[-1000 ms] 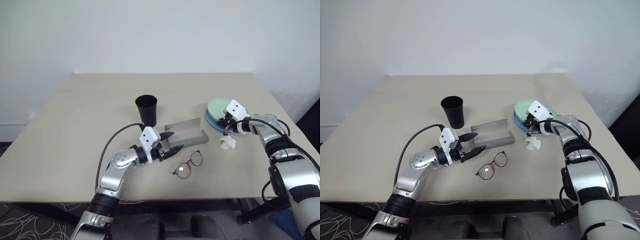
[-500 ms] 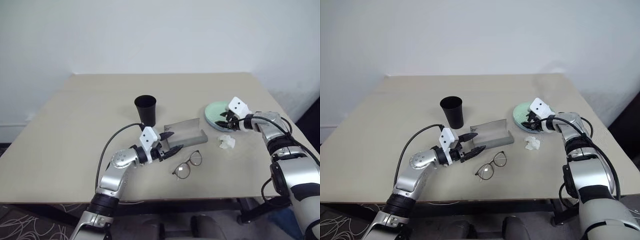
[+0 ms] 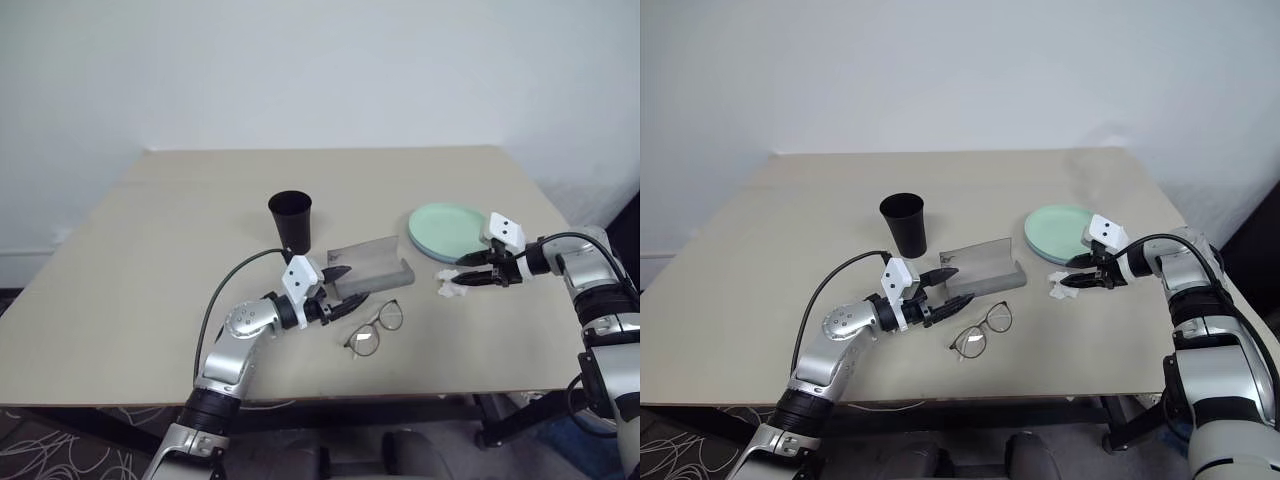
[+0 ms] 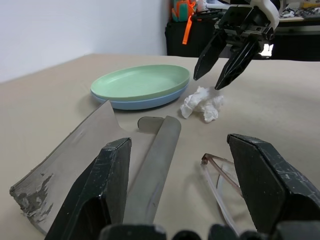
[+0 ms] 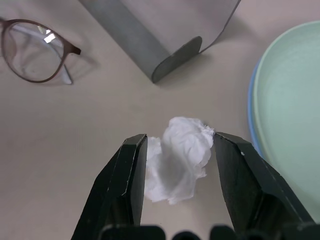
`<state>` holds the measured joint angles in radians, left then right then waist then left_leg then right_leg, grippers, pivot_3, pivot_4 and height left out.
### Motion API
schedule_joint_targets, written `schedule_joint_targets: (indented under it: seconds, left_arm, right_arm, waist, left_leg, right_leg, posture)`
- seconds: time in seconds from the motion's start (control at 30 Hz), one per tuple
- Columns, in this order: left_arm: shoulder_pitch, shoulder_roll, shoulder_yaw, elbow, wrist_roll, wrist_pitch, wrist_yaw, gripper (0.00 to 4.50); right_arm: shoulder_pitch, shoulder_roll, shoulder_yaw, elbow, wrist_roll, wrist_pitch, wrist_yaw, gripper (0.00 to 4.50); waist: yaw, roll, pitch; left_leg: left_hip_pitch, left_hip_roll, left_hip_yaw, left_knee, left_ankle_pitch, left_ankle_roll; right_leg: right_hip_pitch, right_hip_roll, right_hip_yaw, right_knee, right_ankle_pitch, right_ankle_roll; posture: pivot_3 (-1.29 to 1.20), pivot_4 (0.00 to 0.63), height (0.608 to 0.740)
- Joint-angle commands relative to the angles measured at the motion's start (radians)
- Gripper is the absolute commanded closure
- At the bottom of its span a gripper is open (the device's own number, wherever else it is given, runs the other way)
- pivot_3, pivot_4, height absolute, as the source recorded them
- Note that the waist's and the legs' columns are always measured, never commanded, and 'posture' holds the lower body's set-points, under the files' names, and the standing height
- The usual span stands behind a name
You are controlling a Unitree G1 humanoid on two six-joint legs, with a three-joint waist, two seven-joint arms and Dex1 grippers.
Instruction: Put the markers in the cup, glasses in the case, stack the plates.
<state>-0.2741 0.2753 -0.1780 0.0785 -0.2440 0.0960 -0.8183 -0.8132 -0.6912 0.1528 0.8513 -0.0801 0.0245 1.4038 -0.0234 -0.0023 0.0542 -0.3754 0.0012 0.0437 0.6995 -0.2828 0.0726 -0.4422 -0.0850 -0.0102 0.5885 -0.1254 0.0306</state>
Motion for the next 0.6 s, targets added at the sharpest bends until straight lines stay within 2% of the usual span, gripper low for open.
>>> schedule_joint_targets:
  seconds: [0.03,0.3,0.43,0.6]
  left_arm:
    - [-0.022,-0.004,0.004,-0.013,0.001,-0.022,-0.002,1.26]
    - [-0.022,-0.003,0.007,-0.013,0.001,-0.021,-0.002,1.26]
    - [-0.017,-0.001,0.007,-0.018,0.001,-0.02,-0.001,1.26]
    - [-0.012,0.001,0.009,-0.023,0.0,-0.019,0.001,1.26]
  right_arm:
    - [0.014,-0.001,0.019,-0.049,-0.02,0.018,-0.046,2.24]
    - [0.025,0.012,0.046,-0.038,-0.042,0.028,-0.114,2.24]
    - [-0.007,0.022,0.057,0.028,-0.07,0.001,-0.198,2.24]
    - [-0.018,0.027,0.057,0.054,-0.073,-0.024,-0.2,3.85]
  waist:
    - [0.0,0.0,0.0]
    - [-0.001,0.0,0.0]
    - [-0.001,0.0,0.0]
    - [-0.001,0.0,0.0]
  left_leg:
    - [0.0,0.0,0.0,0.0,0.0,-0.001]
    - [-0.001,0.0,0.001,0.002,0.002,-0.002]
    - [-0.001,0.0,0.0,0.002,0.002,-0.002]
    - [-0.001,0.0,0.0,0.002,0.002,-0.001]
  right_leg:
    - [0.0,0.0,0.0,0.0,0.0,0.0]
    - [0.0,0.0,0.0,0.001,0.0,0.0]
    - [0.0,0.0,0.0,0.001,0.0,0.0]
    - [0.0,0.0,0.0,0.001,0.0,0.0]
  posture:
    - [0.0,0.0,0.733]
    - [0.0,0.0,0.733]
    - [0.0,0.0,0.733]
    - [0.0,0.0,0.733]
